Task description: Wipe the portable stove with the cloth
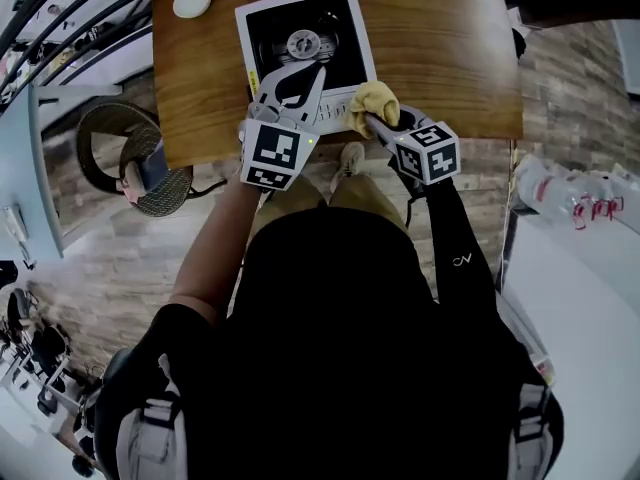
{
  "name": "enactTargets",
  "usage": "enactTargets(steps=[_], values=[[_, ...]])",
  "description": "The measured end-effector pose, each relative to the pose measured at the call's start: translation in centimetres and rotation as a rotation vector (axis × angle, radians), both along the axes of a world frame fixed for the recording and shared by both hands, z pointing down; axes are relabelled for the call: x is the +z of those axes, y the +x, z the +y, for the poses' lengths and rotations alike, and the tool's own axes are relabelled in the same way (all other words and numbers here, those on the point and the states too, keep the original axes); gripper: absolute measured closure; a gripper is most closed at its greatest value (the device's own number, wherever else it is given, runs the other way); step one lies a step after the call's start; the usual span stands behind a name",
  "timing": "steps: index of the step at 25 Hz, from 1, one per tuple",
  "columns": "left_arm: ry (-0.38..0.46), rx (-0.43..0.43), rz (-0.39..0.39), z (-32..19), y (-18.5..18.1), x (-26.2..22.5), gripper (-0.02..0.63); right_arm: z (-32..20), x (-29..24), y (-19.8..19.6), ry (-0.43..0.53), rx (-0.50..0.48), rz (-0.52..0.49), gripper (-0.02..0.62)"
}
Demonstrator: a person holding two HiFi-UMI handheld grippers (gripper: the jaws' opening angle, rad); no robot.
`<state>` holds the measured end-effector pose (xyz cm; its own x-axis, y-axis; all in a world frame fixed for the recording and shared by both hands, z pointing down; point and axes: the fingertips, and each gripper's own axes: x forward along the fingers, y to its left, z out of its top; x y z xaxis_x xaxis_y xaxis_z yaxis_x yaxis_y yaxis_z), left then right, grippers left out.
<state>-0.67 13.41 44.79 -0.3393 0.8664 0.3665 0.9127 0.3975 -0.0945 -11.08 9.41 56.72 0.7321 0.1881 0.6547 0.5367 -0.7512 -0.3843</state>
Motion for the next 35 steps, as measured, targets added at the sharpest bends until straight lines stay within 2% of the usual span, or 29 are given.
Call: enactTargets(steps=[3,6,11,14,17,22,27,32,35], values=[[0.0,0.005,0.029,0.5,-0.8,0.1,0.6,0.6,0.4,-1.7,0.015,0.031,0.019,0.476],[0.001,0.0,0.039,0.4,-0.9,0.2,0.6,0.6,0.2,-1.7,0.011,0.006,0.021,0.476],[-0.02,-0.067,0.031,0.4,0.8,-0.8,0.6,2.0,-1.9,-0.4,-0.06,0.003,0.028,0.476],[-0.067,-0.1,0.025,0.7,2.5,-2.9,0.6,4.2,-4.7,1.1,-0.138,0.04,0.068,0.476],[-0.121,-0.146,0.014,1.2,4.9,-5.9,0.6,6.7,-8.3,3.1,-0.261,0.074,0.104,0.476],[-0.214,-0.196,0.038,1.7,8.3,-10.1,0.6,9.4,-15.5,7.1,-0.454,0.1,0.206,0.476],[-0.271,-0.236,0.051,2.3,10.3,-13.5,0.6,10.3,-21.6,9.1,-0.675,0.095,0.217,0.476],[-0.34,-0.218,0.047,2.6,10.6,-16.6,0.6,10.4,-24.9,10.0,-0.737,0.112,0.267,0.476],[-0.346,-0.219,0.045,2.8,11.0,-16.9,0.6,10.6,-24.9,10.2,-0.73,0.133,0.271,0.476]])
